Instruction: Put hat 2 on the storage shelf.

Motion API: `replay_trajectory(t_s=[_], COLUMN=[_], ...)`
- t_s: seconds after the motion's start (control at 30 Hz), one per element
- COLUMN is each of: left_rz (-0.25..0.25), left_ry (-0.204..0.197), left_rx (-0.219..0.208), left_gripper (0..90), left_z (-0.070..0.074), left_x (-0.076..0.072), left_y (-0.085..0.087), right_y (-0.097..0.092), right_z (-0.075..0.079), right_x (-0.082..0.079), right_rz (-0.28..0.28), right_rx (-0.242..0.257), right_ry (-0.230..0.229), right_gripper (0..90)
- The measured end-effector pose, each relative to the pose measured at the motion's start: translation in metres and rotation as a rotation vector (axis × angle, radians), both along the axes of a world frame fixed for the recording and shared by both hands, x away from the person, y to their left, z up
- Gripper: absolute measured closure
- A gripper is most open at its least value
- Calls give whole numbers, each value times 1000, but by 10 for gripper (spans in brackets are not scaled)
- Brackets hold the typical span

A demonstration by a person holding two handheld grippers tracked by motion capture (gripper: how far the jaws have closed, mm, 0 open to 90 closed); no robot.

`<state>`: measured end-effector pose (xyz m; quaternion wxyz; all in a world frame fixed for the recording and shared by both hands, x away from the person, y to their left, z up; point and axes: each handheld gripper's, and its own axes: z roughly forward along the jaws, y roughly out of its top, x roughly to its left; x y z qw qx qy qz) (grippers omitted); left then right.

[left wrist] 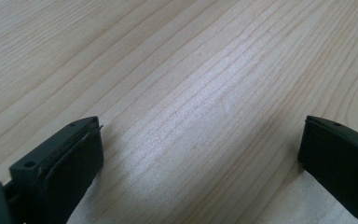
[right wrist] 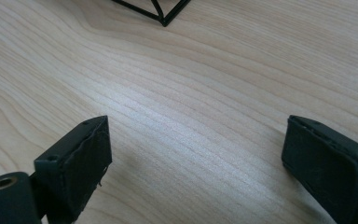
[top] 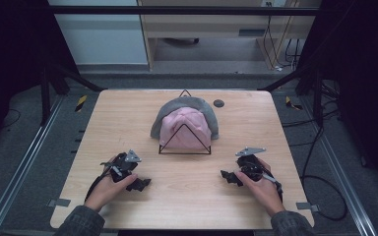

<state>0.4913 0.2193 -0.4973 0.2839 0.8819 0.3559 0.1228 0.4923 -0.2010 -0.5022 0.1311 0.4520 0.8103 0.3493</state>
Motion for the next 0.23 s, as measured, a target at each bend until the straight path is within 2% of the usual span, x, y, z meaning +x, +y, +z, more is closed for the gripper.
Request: replay_trajectory(t_s=[0.07,0.1,0.13,0.23], left_rz=[-3,-4,-5,-5], left_ry=[-6,-7,-7,-7], left_rx=[-4,-4,-6,-5], left_gripper=[0,0,0,0], left_z=[-1,-1,-1,-1], left_x=[-1,-1,-1,-1], left_y=[1,1,1,1], right_y=[3,6,8,9], right_z=[-4,-7,-9,-11], right_x=[-3,-5,-7,-9], right_rz=[14,27,25,16], right_rx=[-36,-68,-66,-62], right_ry=[-43,-83,-98,-104], right_gripper=[54,32,14,15])
